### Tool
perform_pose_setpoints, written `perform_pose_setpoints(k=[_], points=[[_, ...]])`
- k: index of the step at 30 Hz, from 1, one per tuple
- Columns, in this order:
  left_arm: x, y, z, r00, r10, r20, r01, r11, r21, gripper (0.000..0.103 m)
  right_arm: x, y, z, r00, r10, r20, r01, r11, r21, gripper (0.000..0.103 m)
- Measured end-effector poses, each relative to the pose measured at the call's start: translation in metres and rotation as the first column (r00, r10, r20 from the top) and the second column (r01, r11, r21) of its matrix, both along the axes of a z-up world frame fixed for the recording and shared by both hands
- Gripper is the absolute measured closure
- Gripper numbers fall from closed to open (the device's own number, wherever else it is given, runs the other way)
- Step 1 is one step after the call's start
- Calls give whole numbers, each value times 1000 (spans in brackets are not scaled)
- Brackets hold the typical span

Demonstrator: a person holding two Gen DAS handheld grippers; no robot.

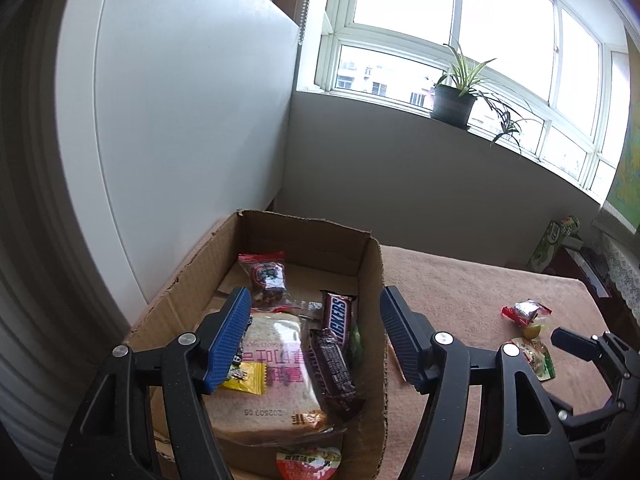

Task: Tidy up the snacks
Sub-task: 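Withdraw both open grippers from the box back over the table, then move the left gripper toward the dark bag while the right moves toward the green pouch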

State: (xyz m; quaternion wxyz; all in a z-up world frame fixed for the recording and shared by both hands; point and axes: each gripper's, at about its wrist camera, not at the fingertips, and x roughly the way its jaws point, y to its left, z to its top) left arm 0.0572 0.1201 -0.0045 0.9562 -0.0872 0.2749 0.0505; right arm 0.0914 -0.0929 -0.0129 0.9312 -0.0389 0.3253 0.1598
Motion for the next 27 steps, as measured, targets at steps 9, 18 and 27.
perform_pose_setpoints(k=[9, 18, 27], points=[[6, -39, -3, 996, -88, -13, 88, 996, 12, 31, 29, -128, -13, 963, -221, -154, 255, 934, 250, 12], [14, -93, -14, 974, -216, -66, 218, 976, 17, 31, 46, -144, -38, 953, -197, -231, 245, 948, 202, 12], [25, -155, -38, 912, -374, -170, 376, 926, -25, 31, 49, -148, -55, 943, -155, -295, 225, 949, 219, 12]])
